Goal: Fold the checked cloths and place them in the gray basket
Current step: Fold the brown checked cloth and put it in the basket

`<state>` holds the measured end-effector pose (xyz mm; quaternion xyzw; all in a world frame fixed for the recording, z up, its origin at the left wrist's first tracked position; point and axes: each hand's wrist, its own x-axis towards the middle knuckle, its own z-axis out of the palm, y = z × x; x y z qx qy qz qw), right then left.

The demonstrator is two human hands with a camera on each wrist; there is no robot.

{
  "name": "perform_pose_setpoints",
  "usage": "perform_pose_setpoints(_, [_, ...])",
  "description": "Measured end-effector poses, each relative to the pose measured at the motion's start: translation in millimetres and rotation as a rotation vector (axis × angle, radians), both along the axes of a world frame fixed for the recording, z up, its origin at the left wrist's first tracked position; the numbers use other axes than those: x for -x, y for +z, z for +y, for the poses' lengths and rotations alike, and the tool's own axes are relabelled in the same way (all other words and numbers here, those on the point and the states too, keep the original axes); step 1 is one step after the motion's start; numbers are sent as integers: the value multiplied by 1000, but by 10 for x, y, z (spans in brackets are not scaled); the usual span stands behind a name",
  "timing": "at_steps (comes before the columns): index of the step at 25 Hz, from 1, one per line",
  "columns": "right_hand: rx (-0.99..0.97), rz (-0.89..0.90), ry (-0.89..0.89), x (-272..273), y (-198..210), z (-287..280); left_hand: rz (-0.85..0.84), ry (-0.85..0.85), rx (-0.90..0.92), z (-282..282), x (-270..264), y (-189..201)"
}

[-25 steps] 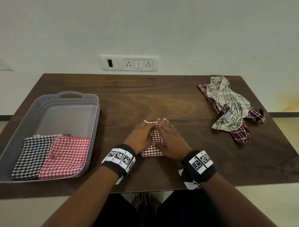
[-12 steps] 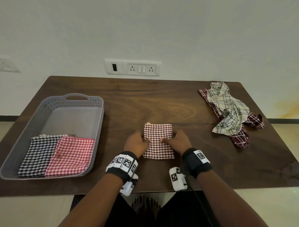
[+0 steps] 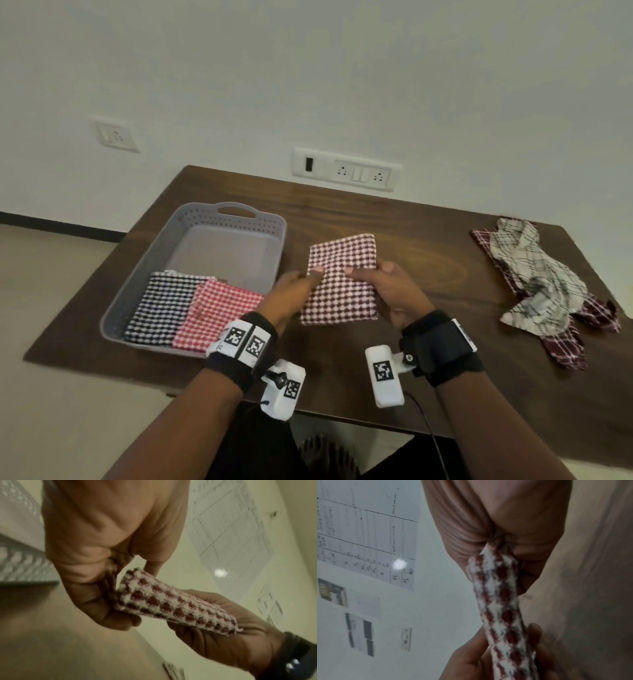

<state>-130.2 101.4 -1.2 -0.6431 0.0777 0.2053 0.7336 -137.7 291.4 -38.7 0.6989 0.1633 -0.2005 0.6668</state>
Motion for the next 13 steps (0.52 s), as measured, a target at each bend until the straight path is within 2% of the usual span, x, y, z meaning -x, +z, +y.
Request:
perform_pose_setpoints(2, [-21,-46,107,-46,100,383,-85,59,-89,468,-39,240])
perform_pose_setpoints(5, [-53,-61,244,-252,29,1042,-161,88,-255,1164,-168,472])
perform_pose_setpoints(8, [-30,-78,238,-656,-155,1783,-288,117,-438,1676,-351,603])
perform_pose_setpoints(10, [44,-26,220,-888,-341,2176,-270,79,-686,1937,-480,555])
perform_pose_setpoints(12, [252,33,274,-1043,-615,2410,-167,-4,-928,2164,-534,424])
perform_pose_setpoints(13, [336,62,298,-1105,-750,2485,-106,-37,-978,2275,-527,343])
